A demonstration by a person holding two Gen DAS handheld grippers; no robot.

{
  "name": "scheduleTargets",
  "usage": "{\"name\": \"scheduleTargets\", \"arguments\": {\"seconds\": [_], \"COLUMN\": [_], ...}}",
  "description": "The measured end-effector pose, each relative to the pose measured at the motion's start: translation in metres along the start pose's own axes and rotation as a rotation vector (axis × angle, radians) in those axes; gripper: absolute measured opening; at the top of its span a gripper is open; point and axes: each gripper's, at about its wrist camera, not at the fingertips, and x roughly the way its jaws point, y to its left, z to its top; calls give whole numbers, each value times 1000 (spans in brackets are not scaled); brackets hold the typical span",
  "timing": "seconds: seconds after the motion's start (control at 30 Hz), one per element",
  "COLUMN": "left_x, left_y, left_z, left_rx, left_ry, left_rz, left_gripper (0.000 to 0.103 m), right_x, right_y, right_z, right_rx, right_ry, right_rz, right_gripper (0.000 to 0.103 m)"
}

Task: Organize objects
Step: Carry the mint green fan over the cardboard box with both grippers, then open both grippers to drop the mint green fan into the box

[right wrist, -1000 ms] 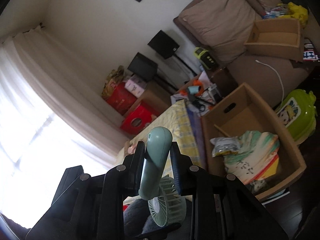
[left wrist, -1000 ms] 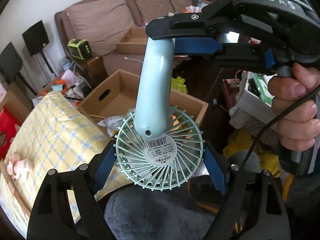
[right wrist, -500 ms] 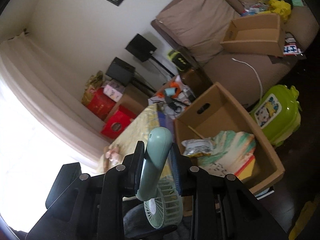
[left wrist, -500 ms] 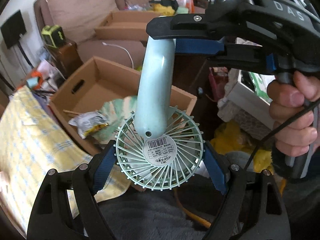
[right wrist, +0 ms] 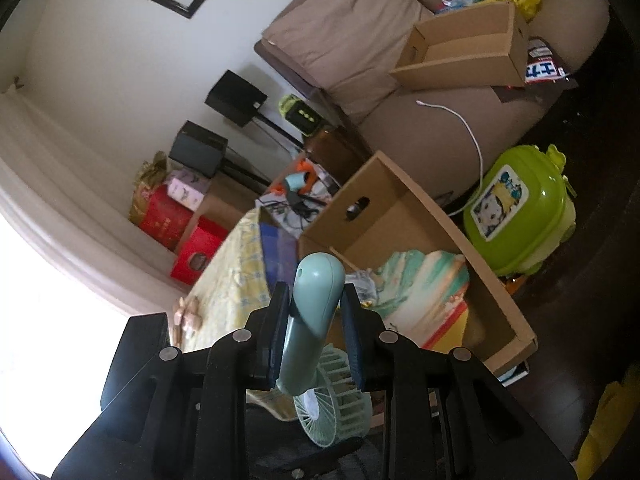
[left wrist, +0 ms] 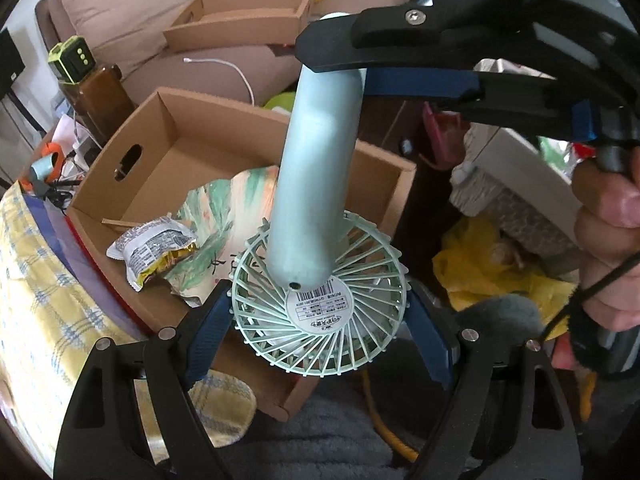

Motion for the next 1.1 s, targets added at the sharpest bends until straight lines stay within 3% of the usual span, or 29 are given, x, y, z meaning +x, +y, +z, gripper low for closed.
{"name": "scheduleTargets", "arguments": {"seconds": [0.3, 0.53, 0.77, 1.1], "left_x": [29, 38, 53, 65], "left_y": [9, 9, 15, 23], "left_z": [-7, -4, -3, 4], "left_rx": [88, 164, 118, 104], "left_ry": [106, 142, 151, 177], "left_rz": [52, 95, 69, 97], "left_gripper": [82, 82, 82, 82], "right_x": [24, 34, 45, 62], "right_y": [-20, -33, -44, -52], "right_z": [-12, -18, -17, -9], "right_rx": [13, 32, 40, 43], "right_ry": [32, 34, 51, 73], "right_rz": [-30, -12, -25, -14], "right_gripper": [27, 28, 28, 28]}}
